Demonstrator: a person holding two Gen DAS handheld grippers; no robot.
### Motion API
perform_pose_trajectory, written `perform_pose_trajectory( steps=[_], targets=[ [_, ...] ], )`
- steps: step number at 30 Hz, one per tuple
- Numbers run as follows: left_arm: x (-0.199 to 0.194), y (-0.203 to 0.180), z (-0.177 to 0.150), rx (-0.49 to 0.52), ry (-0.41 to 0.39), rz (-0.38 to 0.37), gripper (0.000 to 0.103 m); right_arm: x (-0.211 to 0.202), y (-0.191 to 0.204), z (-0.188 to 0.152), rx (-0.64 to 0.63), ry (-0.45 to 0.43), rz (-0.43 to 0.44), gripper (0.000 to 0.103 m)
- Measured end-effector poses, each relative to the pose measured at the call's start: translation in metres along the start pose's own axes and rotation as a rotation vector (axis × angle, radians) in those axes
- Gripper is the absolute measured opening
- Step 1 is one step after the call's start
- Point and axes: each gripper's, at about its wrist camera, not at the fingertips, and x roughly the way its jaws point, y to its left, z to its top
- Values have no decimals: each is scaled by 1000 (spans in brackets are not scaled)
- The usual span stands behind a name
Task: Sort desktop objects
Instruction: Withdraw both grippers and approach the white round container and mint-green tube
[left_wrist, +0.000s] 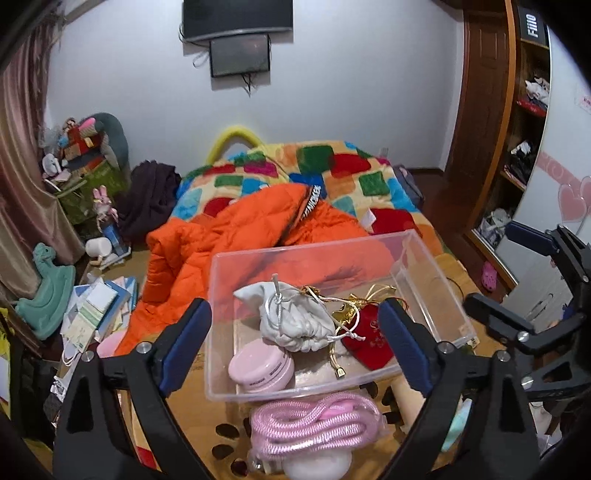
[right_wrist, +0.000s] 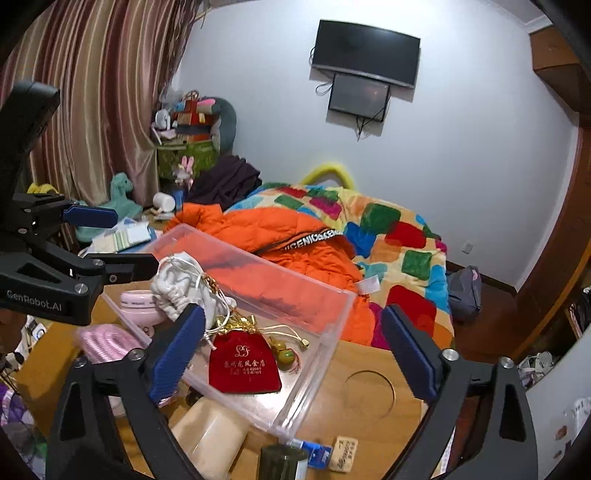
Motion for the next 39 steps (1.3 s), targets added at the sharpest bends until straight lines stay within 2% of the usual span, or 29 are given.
perform_pose_trajectory(
  steps=[6,10,18,29,33,39],
  targets=[
    [-28,6,-16,-10,-34,27,93,-37,2,-14,1,-64,-21,102],
    [-44,13,-29,-36,-55,36,94,-51,5,-29,-17,-91,-53,102],
    [-54,17,-66,-62,-66,51,97,-65,17,-62,-18,-91,-84,102],
    [-39,7,-137,-106,23,24,97,-65,19,-117,130,-32,-42,102],
    [-30,2,-158,-130,64,23,97,-67,30,-136,104,-23,-48,102],
    [-14,-8,-179,-172,117,-7,97,-62,50,-161,46,16,21,102]
  ],
)
